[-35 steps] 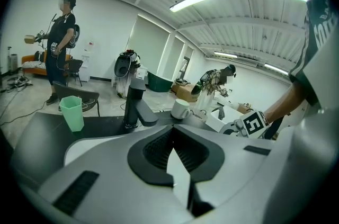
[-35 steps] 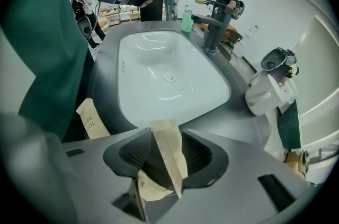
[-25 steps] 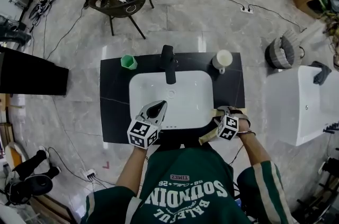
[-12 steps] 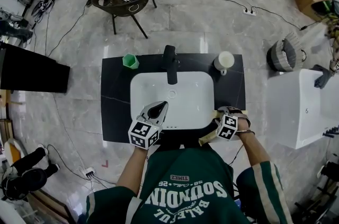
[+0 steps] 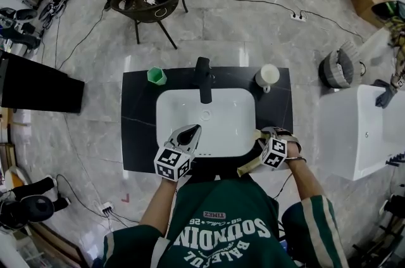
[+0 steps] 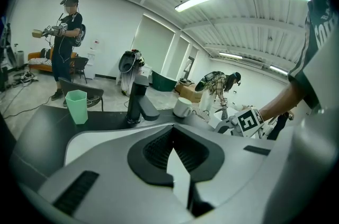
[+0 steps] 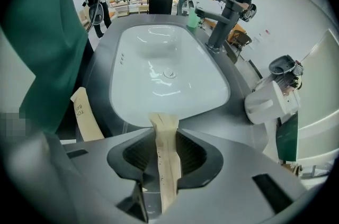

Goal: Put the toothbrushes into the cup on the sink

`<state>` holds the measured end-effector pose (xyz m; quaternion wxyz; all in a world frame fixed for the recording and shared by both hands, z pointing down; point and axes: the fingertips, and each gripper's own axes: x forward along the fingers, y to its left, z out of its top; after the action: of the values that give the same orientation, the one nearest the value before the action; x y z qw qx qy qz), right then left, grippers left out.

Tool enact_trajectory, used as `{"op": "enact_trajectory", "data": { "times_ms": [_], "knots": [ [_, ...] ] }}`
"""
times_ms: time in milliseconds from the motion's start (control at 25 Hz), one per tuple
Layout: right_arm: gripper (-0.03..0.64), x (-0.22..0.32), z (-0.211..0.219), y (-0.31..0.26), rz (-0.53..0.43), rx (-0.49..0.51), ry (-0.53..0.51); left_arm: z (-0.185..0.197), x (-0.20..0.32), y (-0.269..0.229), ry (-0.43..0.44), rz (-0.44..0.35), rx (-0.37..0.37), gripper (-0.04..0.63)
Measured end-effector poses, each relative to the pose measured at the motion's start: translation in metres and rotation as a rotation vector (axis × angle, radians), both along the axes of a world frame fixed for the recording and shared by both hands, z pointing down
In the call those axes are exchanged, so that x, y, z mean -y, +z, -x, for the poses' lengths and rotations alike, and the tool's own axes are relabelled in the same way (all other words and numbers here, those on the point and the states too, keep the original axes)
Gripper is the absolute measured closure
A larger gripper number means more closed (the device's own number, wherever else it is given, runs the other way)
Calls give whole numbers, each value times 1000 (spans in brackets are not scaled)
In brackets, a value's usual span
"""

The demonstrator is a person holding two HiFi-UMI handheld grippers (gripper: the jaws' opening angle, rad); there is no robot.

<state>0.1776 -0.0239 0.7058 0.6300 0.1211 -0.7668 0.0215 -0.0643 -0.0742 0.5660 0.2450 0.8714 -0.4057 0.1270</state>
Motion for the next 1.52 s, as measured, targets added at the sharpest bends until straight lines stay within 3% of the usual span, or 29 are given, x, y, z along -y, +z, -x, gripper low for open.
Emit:
{"op": "enact_trajectory", "data": {
  "times_ms": [400, 720, 1040, 1520],
  "knots": [
    [489, 37, 27, -43, -109, 150, 69, -1, 6, -5, 5, -12, -2, 586],
    [514, 71, 40, -76, -181, 273, 181, 3, 11, -6, 7, -10, 3, 586],
    [528, 87, 45, -100, -217, 344, 234, 3, 18, -8, 10, -17, 1, 586],
    [532, 109, 56, -143, -225, 589, 383, -1, 22, -9, 25, -17, 4, 586]
  ]
}}
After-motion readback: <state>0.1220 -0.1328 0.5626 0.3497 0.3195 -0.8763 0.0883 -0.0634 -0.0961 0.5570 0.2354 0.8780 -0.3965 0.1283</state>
